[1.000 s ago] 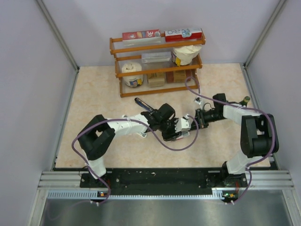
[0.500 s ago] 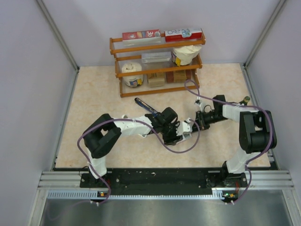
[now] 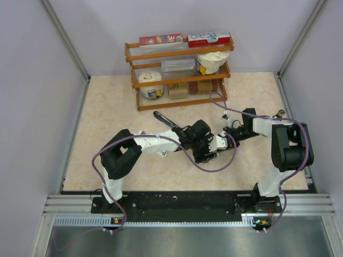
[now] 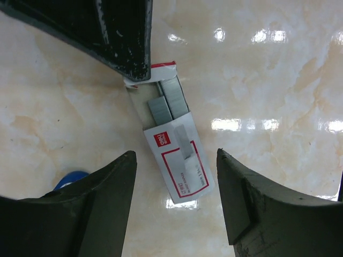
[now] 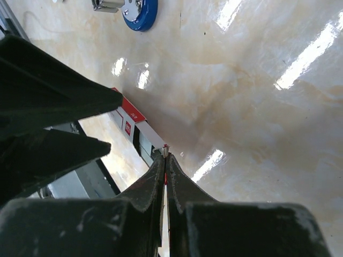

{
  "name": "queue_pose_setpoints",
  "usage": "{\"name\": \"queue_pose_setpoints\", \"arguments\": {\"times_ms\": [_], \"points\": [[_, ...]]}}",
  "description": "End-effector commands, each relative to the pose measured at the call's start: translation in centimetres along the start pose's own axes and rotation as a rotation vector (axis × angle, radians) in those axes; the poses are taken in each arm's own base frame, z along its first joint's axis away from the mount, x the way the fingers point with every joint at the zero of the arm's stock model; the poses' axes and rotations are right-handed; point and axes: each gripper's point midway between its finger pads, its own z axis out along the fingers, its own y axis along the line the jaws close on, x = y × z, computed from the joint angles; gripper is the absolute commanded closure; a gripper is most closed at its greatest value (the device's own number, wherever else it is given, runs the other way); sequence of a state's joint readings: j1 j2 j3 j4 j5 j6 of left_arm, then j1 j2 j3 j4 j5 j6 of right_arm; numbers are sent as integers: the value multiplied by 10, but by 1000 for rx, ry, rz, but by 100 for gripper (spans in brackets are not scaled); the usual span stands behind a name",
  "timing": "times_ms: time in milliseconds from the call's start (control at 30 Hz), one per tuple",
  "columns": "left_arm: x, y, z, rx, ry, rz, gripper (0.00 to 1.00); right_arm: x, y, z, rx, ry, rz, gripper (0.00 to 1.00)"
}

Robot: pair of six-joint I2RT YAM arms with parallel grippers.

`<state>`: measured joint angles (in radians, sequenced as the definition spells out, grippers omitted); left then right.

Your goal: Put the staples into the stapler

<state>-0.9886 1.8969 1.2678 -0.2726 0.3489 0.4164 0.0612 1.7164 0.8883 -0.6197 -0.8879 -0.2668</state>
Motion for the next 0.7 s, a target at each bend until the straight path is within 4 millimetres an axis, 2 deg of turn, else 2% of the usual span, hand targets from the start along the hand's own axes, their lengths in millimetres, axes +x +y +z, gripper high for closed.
{"name": "queue_pose_setpoints", "arguments": {"times_ms": [0, 300, 567, 667], "points": [[-6, -3, 10, 4, 29, -11, 34, -13, -2, -4, 9, -23, -25, 100], [11, 0, 23, -34, 98, -1, 34, -14, -2, -5, 8, -27, -30, 100], [19, -1, 26, -32, 124, -3, 48, -13, -4, -5, 19, -23, -26, 100], [20, -1, 25, -32, 127, 4, 50, -15, -7, -8, 28, -32, -23, 100]]}}
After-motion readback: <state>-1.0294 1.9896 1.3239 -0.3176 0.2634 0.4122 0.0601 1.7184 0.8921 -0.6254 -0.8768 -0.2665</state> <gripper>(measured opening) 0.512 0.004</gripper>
